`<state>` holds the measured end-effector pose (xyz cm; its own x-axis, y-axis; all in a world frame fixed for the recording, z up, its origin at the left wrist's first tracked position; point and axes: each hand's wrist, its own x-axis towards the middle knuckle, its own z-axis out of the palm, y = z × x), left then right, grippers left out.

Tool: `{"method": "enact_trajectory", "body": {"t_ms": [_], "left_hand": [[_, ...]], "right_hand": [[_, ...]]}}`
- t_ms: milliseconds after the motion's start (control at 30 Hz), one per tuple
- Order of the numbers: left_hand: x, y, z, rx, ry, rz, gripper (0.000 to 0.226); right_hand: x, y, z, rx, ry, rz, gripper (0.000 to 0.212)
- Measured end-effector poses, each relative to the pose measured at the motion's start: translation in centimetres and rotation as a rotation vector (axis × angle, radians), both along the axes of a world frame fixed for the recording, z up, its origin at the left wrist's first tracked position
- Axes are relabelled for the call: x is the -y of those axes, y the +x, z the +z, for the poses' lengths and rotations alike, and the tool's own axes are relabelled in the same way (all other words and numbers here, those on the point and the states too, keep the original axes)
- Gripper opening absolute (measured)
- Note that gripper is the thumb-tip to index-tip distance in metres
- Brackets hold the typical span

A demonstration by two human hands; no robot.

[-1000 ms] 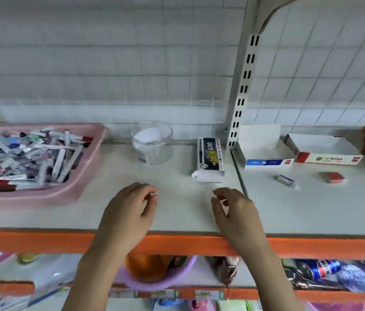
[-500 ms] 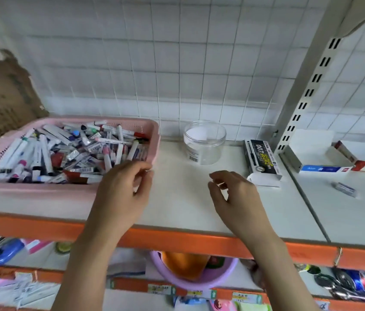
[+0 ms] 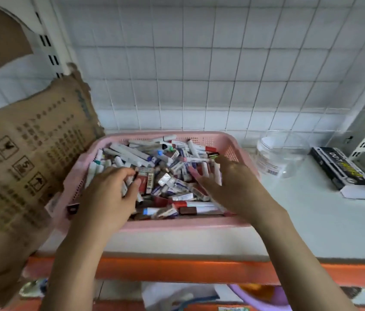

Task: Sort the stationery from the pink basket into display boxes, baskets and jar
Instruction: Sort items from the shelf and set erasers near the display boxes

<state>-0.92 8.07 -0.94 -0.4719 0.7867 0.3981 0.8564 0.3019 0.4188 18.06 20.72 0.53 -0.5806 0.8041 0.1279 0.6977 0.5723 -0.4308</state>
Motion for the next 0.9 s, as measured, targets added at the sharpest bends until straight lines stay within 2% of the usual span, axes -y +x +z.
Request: {"method": "enact_trajectory", "body": {"t_ms": [67, 133, 267, 367, 533, 700, 900], "left_hand": [[0.4, -1.5, 0.0, 0.011, -0.004, -0.027, 0.023], [0.6, -2.4, -0.1, 0.020, -0.010, -0.062, 0.022], [0.2, -3.2, -0.5, 0.043, -0.037, -0.129, 0.026], [-0.2, -3.3, -0.7, 0.053, -0.066, -0.165, 0.031], [-0.2, -3.5, -0.7, 0.049, -0.093, -0.210, 0.035], [-0.1, -3.2, -0.3, 0.039, -0.104, -0.227, 0.034], [-0.2, -2.9, 0.0, 0.059, -0.141, -0.180, 0.034]], "right_hand": [[0.2, -1.7, 0.2, 0.185, -0.130, -0.029, 0.069], [0.5, -3.0, 0.7, 0.245, -0.193, -0.030, 0.076], [0.8, -4.8, 1.3, 0.399, -0.185, -0.005, 0.073], [0.1, -4.9, 1.1, 0.379, -0.293, -0.053, 0.080], [-0.3, -5.1, 0.9, 0.325, -0.348, -0.082, 0.081], [0.0, -5.4, -0.5, 0.261, -0.262, -0.169, 0.073], [-0.3, -5.1, -0.2, 0.310, -0.237, -0.110, 0.070]]}}
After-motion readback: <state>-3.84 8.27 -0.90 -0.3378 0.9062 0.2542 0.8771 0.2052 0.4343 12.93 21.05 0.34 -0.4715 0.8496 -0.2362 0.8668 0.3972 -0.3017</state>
